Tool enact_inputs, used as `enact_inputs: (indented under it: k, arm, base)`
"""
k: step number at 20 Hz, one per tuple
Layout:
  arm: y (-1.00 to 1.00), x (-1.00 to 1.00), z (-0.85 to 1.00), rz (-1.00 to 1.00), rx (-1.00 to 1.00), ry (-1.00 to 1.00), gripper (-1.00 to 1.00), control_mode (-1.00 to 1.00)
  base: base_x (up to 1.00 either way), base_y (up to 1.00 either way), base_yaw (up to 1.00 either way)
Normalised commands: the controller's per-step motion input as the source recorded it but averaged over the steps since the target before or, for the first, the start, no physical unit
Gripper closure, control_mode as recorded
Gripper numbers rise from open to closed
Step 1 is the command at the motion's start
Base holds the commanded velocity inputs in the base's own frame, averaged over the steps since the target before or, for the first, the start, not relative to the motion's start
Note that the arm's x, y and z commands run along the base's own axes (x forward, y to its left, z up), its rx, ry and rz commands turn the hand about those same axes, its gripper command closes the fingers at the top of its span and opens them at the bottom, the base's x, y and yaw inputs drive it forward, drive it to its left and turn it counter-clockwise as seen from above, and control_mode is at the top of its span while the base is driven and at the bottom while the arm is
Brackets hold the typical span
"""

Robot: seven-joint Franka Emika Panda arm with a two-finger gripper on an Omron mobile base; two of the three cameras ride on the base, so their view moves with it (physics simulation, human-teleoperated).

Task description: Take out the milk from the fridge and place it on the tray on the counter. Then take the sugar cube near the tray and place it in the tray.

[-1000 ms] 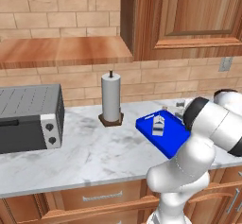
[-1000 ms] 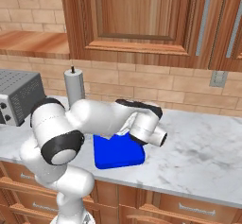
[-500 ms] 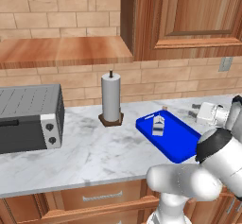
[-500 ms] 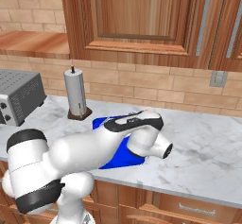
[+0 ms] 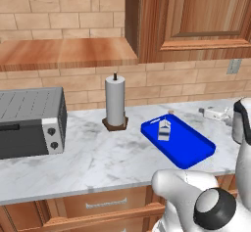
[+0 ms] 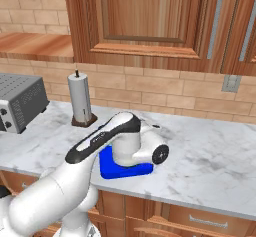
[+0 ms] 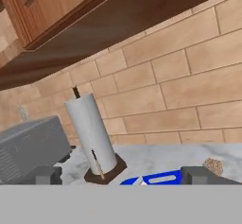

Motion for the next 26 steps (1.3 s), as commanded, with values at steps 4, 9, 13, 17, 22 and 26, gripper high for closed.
enact_inputs:
  k: [4, 9, 13, 17, 22, 26]
  arm:
    - [0.01, -0.14, 0.00, -0.22, -0.01, 0.25, -1.00, -1.00]
    - [0.01, -0.03, 0.19, -0.18, -0.03, 0.34, -1.00, -1.00]
    - [0.00, -0.11, 0.19, -0.17, -0.03, 0.33, -1.00, -1.00]
    - [0.00, -0.13, 0.01, -0.11, -0.12, 0.10, -1.00, -1.00]
    - [0.01, -0.03, 0.00, -0.10, -0.14, 0.26, -1.00, -1.00]
    - [0.00, -0.09, 0.00, -0.05, -0.18, 0.14, -1.00, -1.00]
  base:
    - [0.00, 0.00, 0.00]
    - [0.00, 0.00, 0.00]
    - [0.00, 0.00, 0.00]
    - [0.00, 0.00, 0.00]
    - [0.00, 0.00, 0.00]
    - [0.00, 0.00, 0.00]
